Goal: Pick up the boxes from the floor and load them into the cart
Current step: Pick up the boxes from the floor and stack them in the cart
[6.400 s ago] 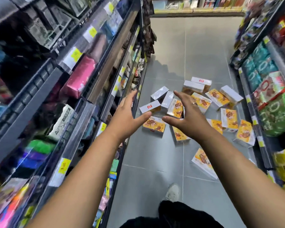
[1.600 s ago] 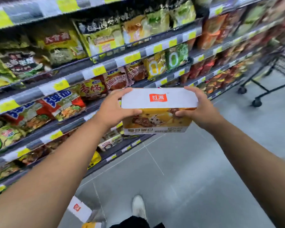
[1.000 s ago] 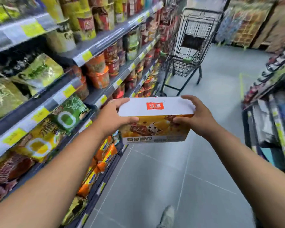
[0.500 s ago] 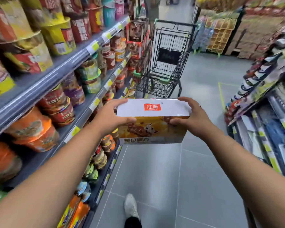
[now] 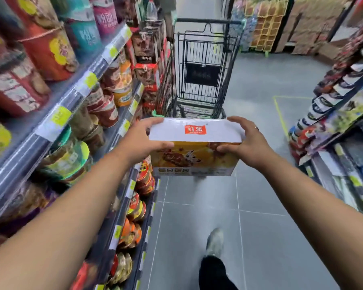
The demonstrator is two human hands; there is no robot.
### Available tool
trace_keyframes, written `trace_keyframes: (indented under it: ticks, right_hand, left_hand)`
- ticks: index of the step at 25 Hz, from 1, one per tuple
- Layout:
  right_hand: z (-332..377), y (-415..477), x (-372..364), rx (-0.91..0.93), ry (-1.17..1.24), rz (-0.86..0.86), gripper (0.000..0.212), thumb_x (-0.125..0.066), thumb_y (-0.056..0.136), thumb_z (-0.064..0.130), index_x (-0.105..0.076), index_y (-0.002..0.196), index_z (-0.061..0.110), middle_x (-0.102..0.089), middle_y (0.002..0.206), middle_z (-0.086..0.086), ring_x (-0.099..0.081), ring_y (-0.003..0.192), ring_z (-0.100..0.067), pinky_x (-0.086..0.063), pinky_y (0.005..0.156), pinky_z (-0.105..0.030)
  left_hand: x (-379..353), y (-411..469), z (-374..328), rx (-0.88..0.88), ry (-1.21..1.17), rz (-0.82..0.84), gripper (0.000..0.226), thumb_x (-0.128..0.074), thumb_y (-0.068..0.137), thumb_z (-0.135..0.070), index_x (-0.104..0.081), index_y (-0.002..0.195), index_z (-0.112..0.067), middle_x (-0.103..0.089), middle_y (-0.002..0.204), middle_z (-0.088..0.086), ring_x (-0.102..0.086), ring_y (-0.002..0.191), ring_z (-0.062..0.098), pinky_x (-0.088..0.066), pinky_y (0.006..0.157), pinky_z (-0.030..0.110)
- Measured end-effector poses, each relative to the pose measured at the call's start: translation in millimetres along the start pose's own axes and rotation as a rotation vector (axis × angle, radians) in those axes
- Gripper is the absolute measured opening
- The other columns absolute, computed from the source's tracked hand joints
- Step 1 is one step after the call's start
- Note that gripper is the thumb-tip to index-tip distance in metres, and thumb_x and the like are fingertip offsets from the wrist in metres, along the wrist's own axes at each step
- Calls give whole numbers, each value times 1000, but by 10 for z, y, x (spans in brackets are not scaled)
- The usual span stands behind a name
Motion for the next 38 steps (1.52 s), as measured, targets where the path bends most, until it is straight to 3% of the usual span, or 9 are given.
trace_keyframes:
  ticks: [4,9,14,19,23,28,33,36,38]
  right_hand:
    - [-150,1226,58,0,-10,6,80,-87,67,27,-44,135,35,-37,136,1,-34,112,-12,-36,90,-23]
    - [-299,2708,171,20,-72,75,88,-91,60,30,-43,134,33,-36,139,-3,-34,111,-10,-31,94,-21]
    - [-452,3956,204,-6,-186,184,102,-92,55,35,-35,140,35,-32,140,-6,-39,118,-21,-36,93,-26]
    - [-825,5130,-24,-63,-388,254,119,-91,55,43,-21,150,29,-24,142,-8,-41,125,-28,-36,106,-36]
    - [-1172,6067,-369,-113,-583,279,107,-88,56,41,-29,144,23,-27,136,-11,-52,114,-32,-45,100,-39]
    - [-1677,6950,-817,-217,-674,334,95,-86,58,39,-34,136,21,-36,135,-13,-41,124,-33,-45,97,-46]
    - [-2378,7679,-1153,-324,-729,418,86,-84,64,34,-33,132,21,-45,127,-13,-43,120,-31,-47,96,-48]
    - [-2798,8000,-1432,-358,-731,449,88,-84,62,37,-34,132,18,-38,130,-15,-47,114,-34,-49,91,-51]
    - [-3036,8181,-1612,-365,-679,405,86,-84,64,32,-35,132,13,-29,133,-18,-54,106,-41,-51,88,-51]
  left_hand:
    - [-11,1225,53,-6,43,4,74,-85,69,-30,-52,135,-25,-51,126,-4,-52,104,15,-46,72,16]
    - [30,2610,116,47,165,21,89,-87,52,-52,-49,130,-38,-50,129,0,-51,116,20,-49,98,43]
    - [33,3778,116,31,359,59,96,-89,62,-40,-39,142,-29,-41,140,5,-42,126,24,-38,99,34]
    - [-98,5122,471,28,744,200,113,-82,58,-60,-26,150,-25,-42,142,12,-30,132,32,-23,110,38]
    - [-348,6243,862,-1,1121,324,112,-70,56,-77,-25,146,-27,-43,136,9,-33,125,32,-25,105,49]
    - [-740,7281,1468,23,1206,450,98,-71,59,-73,-35,134,-20,-46,133,8,-35,123,31,-23,106,51]
    - [-1225,8081,2027,9,1231,507,92,-71,65,-67,-37,134,-17,-46,133,9,-34,126,29,-19,108,49]
    - [-1487,8490,2407,22,1265,552,93,-68,69,-66,-33,139,-17,-45,139,10,-31,133,32,-14,113,52]
    - [-1599,8779,2636,-11,1260,538,88,-66,71,-64,-35,137,-17,-46,138,11,-33,132,32,-18,110,50]
Point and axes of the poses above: each hand's wrist, its own y-axis towards the middle knuckle, its own x-axis out of the back of the hand, z = x × y, the point moved 2 cm from there along y, towards the middle knuckle
